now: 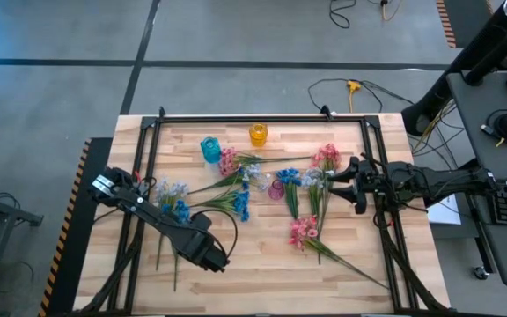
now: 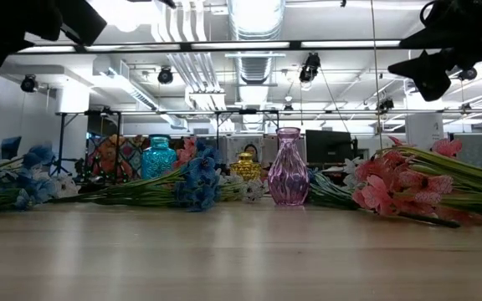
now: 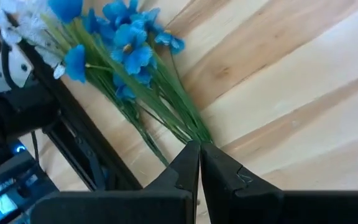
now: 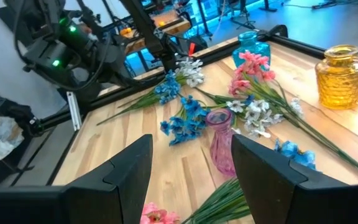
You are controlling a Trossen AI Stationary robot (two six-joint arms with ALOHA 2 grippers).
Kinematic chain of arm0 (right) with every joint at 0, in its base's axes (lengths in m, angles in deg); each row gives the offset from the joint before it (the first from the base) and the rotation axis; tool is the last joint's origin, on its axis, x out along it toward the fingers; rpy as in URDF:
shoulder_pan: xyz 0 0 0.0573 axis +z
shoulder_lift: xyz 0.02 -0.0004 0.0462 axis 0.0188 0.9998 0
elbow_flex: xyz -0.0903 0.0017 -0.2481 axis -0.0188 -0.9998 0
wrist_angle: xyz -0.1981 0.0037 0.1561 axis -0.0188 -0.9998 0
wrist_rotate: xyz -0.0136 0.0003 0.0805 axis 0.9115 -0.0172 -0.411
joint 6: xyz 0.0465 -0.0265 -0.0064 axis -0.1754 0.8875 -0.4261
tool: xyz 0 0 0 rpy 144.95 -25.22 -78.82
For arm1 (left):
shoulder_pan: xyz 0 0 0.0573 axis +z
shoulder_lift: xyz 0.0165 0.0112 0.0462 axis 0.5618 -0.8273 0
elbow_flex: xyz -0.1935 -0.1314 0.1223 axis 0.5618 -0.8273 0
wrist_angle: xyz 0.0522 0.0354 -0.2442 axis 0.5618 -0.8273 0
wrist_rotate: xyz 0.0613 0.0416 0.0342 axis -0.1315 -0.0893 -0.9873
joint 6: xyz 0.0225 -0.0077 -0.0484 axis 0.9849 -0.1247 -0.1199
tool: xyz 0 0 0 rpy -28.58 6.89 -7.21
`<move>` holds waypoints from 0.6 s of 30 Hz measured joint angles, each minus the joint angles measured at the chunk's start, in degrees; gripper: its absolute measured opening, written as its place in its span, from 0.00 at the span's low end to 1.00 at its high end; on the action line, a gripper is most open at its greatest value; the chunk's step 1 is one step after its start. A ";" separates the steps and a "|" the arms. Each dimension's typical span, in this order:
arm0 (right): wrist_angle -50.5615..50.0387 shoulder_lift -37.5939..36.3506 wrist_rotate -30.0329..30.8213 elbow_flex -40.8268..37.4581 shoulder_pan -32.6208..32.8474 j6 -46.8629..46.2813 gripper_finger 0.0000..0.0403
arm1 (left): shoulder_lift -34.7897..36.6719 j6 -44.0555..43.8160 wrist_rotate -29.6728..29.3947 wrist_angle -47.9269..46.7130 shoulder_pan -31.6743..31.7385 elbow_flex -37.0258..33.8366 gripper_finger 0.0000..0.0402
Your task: Sort flowers into vase by color
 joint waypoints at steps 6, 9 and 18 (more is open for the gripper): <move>-0.04 0.00 -2.00 0.00 0.02 1.43 0.52 | 0.00 -4.89 1.52 0.57 -1.29 -0.67 0.03; -0.04 -0.02 -2.03 0.00 0.02 1.64 0.52 | 0.00 -8.01 1.60 0.94 -1.69 -0.67 0.11; -1.89 0.00 -3.42 0.00 0.02 1.56 0.52 | 0.23 -15.99 1.86 5.33 -2.15 -6.27 0.42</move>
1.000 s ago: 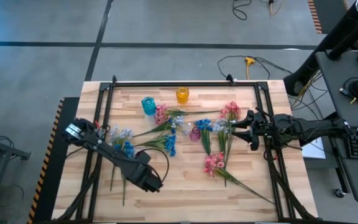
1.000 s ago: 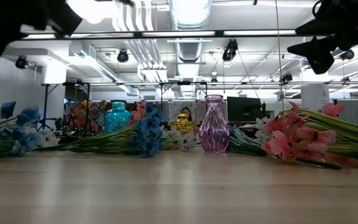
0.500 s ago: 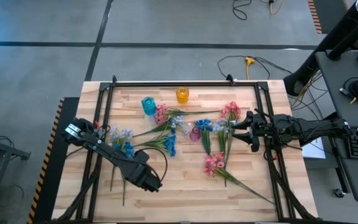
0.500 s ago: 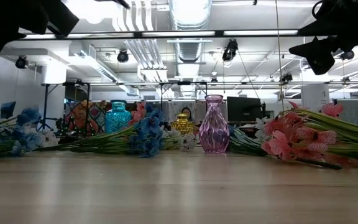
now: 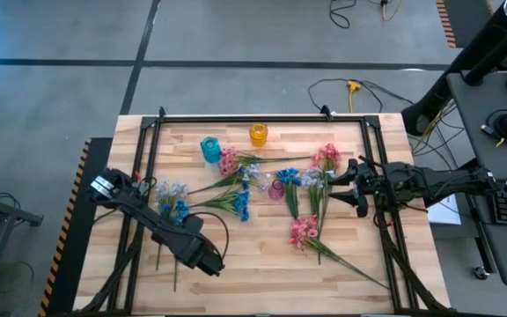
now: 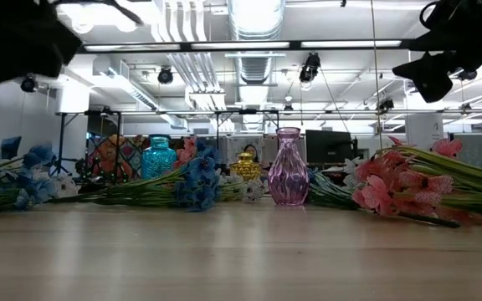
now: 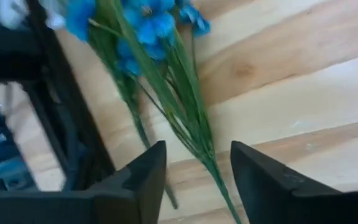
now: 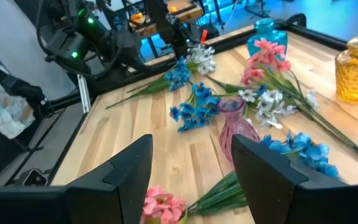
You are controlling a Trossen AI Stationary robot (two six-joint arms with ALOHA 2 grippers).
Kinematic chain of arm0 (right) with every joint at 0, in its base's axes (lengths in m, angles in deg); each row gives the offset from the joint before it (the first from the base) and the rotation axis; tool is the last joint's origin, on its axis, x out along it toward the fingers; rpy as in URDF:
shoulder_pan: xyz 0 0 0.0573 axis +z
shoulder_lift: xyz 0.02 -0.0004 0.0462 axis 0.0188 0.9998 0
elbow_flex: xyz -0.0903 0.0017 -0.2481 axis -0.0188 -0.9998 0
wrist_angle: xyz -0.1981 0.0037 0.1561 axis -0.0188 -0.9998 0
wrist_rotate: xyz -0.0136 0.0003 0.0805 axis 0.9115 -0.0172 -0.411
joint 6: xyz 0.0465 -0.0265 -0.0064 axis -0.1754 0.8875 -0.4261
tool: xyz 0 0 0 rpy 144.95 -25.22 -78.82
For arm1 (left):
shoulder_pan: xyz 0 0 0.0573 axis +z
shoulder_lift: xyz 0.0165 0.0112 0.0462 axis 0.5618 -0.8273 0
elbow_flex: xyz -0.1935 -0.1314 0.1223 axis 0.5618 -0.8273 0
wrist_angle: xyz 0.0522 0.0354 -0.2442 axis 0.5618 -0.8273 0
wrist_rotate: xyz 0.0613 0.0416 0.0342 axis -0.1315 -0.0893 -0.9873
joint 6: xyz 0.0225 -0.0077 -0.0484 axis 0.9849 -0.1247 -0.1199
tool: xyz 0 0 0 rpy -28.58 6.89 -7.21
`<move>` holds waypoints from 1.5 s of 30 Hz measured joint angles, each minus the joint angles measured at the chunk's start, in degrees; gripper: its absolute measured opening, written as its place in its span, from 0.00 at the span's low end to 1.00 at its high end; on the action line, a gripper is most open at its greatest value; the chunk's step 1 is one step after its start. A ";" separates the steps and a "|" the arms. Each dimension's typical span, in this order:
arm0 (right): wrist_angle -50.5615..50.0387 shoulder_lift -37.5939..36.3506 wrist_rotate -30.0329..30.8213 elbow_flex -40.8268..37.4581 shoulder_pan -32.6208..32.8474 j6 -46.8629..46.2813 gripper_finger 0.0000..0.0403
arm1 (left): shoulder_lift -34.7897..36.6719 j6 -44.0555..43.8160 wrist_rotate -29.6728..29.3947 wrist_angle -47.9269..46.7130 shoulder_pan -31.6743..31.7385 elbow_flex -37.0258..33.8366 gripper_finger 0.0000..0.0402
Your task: Sort flowers into vase by color
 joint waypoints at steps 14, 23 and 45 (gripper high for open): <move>0.25 0.00 0.35 0.00 0.00 -3.82 0.52 | 6.30 -3.72 0.92 13.82 -1.01 -15.11 0.36; 0.23 0.00 0.43 0.00 0.00 -3.49 0.52 | 6.59 -5.14 0.77 16.82 -0.98 -16.68 0.36; -1.19 0.00 0.39 0.00 0.00 -2.75 0.52 | 6.55 -8.35 -1.37 19.58 -0.98 -20.18 0.26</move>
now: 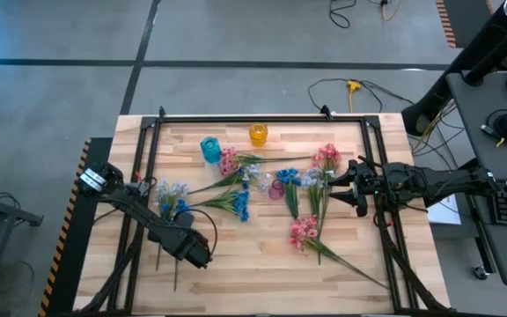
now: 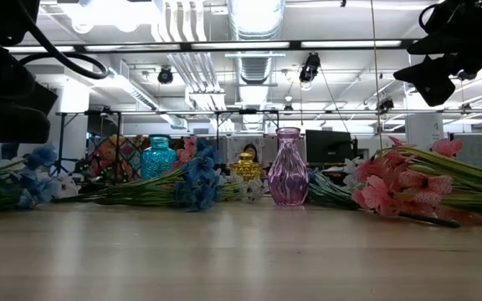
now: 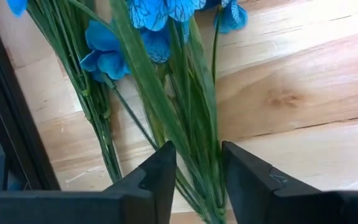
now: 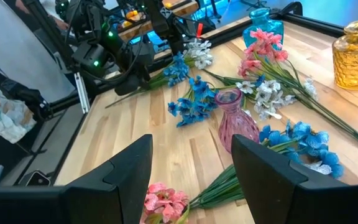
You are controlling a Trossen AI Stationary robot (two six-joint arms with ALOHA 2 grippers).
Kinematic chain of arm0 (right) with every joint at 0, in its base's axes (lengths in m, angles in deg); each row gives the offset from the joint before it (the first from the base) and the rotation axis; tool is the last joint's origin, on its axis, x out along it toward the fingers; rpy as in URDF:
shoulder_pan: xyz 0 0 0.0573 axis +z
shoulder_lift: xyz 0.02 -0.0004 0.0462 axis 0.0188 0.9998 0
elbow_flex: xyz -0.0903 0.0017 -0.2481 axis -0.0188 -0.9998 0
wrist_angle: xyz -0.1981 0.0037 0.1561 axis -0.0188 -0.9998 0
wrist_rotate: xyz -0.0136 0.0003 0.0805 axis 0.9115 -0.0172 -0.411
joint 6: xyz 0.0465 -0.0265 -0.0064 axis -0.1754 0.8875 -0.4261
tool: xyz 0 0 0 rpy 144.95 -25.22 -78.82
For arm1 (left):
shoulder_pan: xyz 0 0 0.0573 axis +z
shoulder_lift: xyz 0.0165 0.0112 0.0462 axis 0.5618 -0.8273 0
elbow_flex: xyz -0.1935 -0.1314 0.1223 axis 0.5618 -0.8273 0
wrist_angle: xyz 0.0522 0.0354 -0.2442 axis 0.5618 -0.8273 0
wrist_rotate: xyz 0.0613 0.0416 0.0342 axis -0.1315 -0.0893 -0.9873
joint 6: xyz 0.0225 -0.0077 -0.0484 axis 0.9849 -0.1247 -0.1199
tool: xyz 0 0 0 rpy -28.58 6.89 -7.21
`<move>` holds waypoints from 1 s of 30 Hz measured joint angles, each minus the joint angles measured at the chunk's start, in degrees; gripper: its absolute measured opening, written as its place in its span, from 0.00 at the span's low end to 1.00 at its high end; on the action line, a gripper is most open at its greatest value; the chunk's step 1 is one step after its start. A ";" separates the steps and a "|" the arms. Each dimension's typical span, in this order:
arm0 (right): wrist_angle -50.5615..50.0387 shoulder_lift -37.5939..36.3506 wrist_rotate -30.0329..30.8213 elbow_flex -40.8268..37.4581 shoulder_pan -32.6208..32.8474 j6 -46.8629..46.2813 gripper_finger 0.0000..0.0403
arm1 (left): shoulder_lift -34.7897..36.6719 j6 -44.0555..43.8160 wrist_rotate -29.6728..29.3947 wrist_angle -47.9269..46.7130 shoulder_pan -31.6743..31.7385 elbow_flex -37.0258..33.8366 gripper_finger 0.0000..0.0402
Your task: Sort flowers into vase by color
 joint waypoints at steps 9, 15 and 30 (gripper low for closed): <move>0.02 0.00 0.00 0.00 0.00 0.15 0.52 | 0.00 -0.67 -0.96 0.18 0.00 -0.11 0.19; 0.02 0.00 -0.02 0.00 0.00 0.15 0.52 | 0.00 -1.84 -1.03 0.64 0.00 -0.44 0.22; 0.02 0.00 -0.07 0.00 0.00 0.17 0.52 | -0.02 -1.29 -2.49 2.64 0.00 -2.14 0.33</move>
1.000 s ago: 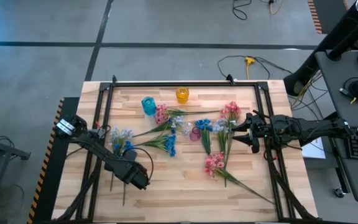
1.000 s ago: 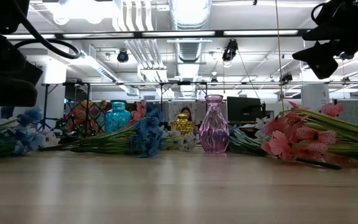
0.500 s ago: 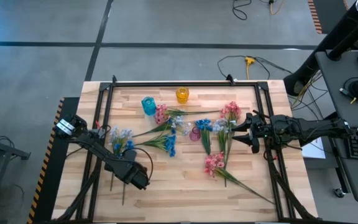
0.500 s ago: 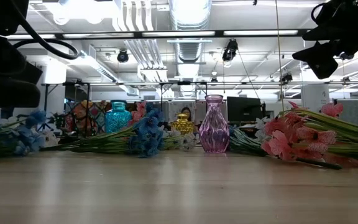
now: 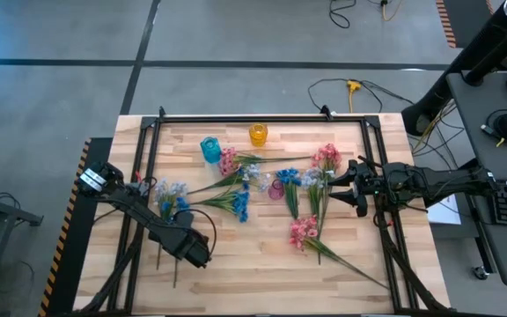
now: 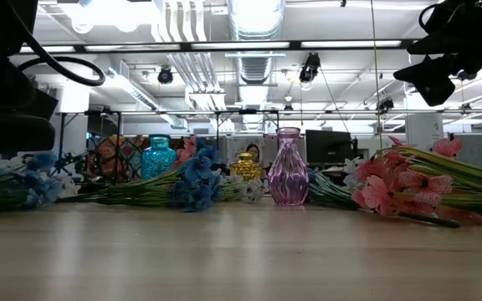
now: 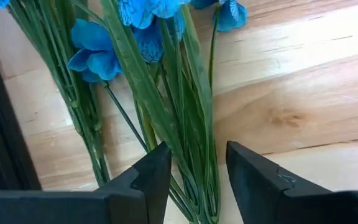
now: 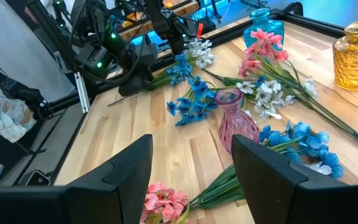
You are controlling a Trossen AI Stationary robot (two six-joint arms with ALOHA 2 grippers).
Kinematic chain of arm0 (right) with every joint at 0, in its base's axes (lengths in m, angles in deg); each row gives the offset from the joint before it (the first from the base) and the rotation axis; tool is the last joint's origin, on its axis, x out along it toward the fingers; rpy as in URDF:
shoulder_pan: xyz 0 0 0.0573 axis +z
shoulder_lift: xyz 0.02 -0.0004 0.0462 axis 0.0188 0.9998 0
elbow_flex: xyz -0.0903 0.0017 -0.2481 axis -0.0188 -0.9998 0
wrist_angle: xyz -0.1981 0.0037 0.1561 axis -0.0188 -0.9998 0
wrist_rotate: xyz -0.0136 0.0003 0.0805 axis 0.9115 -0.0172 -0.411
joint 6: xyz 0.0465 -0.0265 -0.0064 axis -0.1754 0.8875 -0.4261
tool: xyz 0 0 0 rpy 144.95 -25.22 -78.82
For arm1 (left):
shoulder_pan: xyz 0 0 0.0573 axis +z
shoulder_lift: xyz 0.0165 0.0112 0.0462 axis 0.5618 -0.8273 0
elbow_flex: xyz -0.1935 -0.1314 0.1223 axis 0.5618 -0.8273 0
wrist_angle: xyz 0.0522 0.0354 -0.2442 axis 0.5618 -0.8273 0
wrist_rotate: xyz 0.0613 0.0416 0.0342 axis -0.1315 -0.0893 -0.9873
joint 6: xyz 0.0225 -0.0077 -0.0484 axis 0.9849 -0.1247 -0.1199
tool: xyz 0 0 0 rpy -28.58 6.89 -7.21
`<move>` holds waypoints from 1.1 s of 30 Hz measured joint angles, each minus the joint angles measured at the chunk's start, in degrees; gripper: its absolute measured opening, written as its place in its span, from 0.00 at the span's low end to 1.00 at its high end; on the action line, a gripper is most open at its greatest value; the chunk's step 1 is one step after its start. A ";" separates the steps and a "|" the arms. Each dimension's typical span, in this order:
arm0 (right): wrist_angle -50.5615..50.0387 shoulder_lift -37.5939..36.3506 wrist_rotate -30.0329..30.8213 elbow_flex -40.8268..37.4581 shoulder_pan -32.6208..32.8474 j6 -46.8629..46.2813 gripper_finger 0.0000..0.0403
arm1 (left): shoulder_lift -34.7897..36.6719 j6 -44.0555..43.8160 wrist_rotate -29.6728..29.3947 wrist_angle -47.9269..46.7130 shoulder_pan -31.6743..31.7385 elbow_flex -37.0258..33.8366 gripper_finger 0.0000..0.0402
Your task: Sort flowers into vase by color
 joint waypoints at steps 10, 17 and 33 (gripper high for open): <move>0.00 0.00 0.00 0.00 0.00 0.00 0.52 | 0.00 0.02 0.03 1.34 0.00 -0.71 0.04; 0.00 0.00 -0.02 0.02 0.00 0.00 0.52 | 0.00 1.86 0.07 0.15 -0.02 1.50 0.02; 0.17 0.00 -0.28 0.02 0.00 0.00 0.52 | 2.22 20.32 -9.33 -8.20 -3.75 18.81 0.00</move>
